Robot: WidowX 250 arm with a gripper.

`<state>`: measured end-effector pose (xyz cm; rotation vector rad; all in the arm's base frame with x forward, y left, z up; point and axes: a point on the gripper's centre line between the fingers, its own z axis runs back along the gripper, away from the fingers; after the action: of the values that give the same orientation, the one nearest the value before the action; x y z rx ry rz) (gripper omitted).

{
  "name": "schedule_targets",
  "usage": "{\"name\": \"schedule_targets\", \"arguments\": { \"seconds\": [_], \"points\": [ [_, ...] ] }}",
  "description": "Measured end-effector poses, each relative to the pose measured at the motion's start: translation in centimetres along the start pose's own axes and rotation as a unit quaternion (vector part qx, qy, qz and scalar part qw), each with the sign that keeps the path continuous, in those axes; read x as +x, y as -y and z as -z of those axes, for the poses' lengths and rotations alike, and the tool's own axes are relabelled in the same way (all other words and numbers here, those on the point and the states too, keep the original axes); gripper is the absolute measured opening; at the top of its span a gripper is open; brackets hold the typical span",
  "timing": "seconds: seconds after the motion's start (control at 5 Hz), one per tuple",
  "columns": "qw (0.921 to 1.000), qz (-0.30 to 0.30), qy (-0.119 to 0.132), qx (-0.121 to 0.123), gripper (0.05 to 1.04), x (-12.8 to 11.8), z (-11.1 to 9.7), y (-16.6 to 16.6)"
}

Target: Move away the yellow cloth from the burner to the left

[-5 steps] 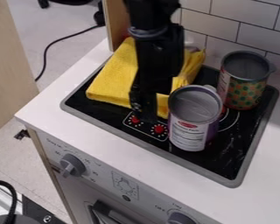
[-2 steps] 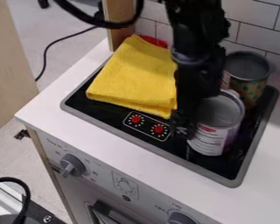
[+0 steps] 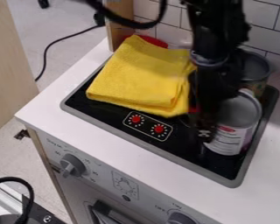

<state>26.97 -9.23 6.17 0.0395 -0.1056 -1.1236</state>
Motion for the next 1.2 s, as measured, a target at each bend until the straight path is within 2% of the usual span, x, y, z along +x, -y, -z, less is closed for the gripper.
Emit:
{"name": "schedule_targets", "arguments": {
  "seconds": [0.4, 0.6, 0.8, 1.0, 1.2],
  "points": [
    [0.9997, -0.025, 0.001, 0.002, 0.998, 0.9, -0.2, -0.2],
    [0.9990, -0.041, 0.002, 0.017, 0.998, -0.3, -1.2, -1.0],
    [0.9976, -0.060, -0.018, 0.029, 0.998, -2.0, -1.6, -1.9],
    [0.9930, -0.088, -0.059, 0.052, 0.998, -4.0, -1.7, -3.0],
    [0.9824, -0.154, -0.071, 0.079, 0.998, -6.3, -2.8, -4.3]
  ]
}}
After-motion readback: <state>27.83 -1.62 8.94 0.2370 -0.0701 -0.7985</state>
